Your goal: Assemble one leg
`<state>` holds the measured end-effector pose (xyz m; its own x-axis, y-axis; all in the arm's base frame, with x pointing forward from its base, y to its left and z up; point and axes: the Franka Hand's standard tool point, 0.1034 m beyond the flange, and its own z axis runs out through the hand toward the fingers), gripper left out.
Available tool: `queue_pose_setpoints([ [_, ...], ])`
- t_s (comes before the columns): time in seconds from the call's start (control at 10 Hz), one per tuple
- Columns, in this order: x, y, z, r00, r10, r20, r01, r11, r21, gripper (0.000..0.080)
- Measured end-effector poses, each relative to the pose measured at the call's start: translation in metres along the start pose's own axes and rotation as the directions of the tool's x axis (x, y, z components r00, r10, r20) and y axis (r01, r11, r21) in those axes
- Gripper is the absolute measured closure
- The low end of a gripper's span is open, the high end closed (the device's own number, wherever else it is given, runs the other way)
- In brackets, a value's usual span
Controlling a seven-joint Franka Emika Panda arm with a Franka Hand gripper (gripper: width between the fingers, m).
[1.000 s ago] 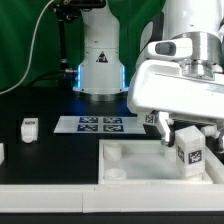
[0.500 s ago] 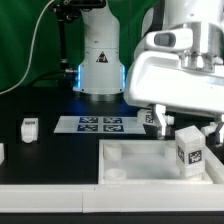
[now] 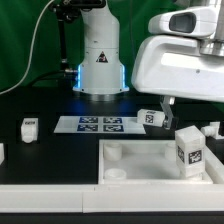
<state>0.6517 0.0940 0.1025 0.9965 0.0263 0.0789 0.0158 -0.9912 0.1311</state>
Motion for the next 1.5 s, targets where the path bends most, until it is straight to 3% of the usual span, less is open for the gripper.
queue_pose_setpoints([
  [0.1,-0.005,0.007,0.000,0.993,0.010,0.115,-0.009,1.000,-0.005,0.0151],
  [0.4,0.001,0.011,-0.001,0.991,0.020,0.131,-0.019,1.000,-0.009,0.0151],
  [0.6,-0.002,0.034,-0.001,0.969,0.067,0.237,-0.070,0.998,0.005,0.0151],
  [0.7,0.003,0.037,0.002,0.970,0.082,0.229,-0.088,0.996,0.017,0.0151],
  [1.3,0.000,-0.010,0.018,0.954,0.225,0.197,-0.231,0.973,0.010,0.0151],
  [1.5,0.001,-0.008,0.021,0.954,0.228,0.194,-0.234,0.972,0.007,0.0151],
])
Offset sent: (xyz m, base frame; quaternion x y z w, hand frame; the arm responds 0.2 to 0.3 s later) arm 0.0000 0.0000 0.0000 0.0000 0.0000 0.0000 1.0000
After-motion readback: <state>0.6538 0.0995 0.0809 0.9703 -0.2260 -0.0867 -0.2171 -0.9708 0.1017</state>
